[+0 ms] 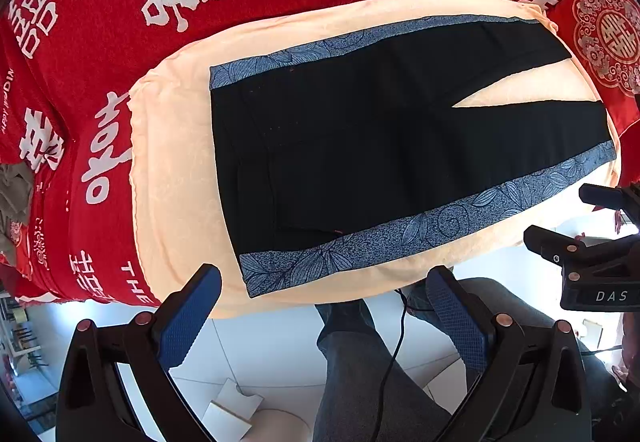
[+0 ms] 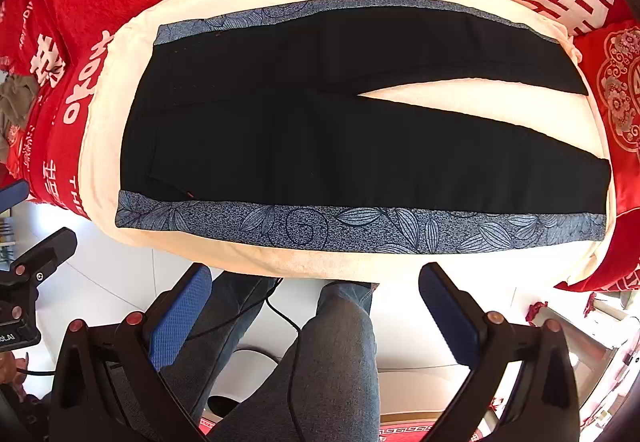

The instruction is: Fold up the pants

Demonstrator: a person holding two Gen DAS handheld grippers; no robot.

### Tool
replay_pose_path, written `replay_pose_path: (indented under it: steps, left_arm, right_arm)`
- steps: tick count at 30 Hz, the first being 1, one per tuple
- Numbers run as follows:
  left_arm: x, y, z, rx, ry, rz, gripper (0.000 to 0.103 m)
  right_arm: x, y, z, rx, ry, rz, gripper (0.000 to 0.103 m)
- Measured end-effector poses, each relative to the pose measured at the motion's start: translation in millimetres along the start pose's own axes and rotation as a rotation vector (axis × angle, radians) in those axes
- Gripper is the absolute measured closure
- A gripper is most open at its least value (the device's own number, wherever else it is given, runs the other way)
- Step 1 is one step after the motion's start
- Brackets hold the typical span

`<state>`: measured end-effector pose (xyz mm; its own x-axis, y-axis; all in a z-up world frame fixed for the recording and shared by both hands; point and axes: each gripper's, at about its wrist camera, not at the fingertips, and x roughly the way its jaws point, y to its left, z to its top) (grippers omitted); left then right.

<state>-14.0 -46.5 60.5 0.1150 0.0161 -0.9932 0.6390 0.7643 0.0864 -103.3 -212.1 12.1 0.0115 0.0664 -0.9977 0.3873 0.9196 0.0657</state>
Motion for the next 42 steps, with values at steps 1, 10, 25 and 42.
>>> replay_pose_path:
  steps: [1,10,25,42]
  left_arm:
    - [0.1,-1.1,0.2,-0.002,0.000,0.001,0.000]
    - [-5.3,-15.7,-3.9,-0.027,-0.006,0.029,0.000]
    - [12.5,13.2,-37.1,-0.397,-0.013,-0.083,0.000]
    - [184.2,43.4,-85.9,-0.521,0.005,-0.295,0.000]
  right_arm:
    - [0.1,-1.1,-0.2,-0.001,-0.001,0.002,0.000]
    - [-1.1,-16.6,-0.8,-0.014,-0.006,0.028,0.000]
    - [20.7,-75.6,-6.3,0.163,0.036,0.465,0.000]
    - [211.2,-37.2,-44.6,0.373,0.161,0.821,0.025]
